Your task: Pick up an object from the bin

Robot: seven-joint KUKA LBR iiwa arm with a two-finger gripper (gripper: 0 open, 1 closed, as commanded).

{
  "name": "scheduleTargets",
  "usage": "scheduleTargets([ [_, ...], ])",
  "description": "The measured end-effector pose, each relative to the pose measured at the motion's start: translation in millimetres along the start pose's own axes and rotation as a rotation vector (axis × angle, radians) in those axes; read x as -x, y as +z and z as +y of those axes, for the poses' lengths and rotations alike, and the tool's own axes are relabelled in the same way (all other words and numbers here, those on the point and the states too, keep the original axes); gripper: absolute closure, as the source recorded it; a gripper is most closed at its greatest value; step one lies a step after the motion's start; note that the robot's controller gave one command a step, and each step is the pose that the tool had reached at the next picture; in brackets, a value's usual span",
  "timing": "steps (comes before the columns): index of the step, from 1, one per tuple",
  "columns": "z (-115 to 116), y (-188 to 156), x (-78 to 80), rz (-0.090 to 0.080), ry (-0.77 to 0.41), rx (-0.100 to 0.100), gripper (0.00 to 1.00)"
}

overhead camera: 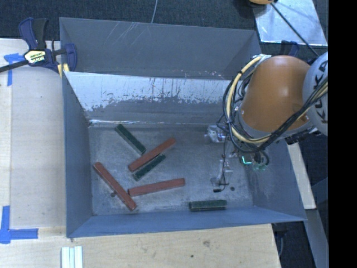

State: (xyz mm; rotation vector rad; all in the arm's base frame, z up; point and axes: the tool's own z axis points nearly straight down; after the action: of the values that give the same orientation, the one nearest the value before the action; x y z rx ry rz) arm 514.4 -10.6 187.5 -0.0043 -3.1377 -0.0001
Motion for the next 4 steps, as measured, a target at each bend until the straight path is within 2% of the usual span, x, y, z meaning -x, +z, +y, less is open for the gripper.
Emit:
scheduleTargets([
  [1, 0, -3, 1.7, -0.007, 0.0, 0.0, 0.0],
  [2, 15, 27, 2.2, -0.012, -0.083, -0.002, 0.0],
  [3, 27, 71, -7.0, -0.008, -0.041, 0.0, 0.0],
  [4, 73, 116, 10.4, -0.009, -0.086, 0.0, 1.0],
])
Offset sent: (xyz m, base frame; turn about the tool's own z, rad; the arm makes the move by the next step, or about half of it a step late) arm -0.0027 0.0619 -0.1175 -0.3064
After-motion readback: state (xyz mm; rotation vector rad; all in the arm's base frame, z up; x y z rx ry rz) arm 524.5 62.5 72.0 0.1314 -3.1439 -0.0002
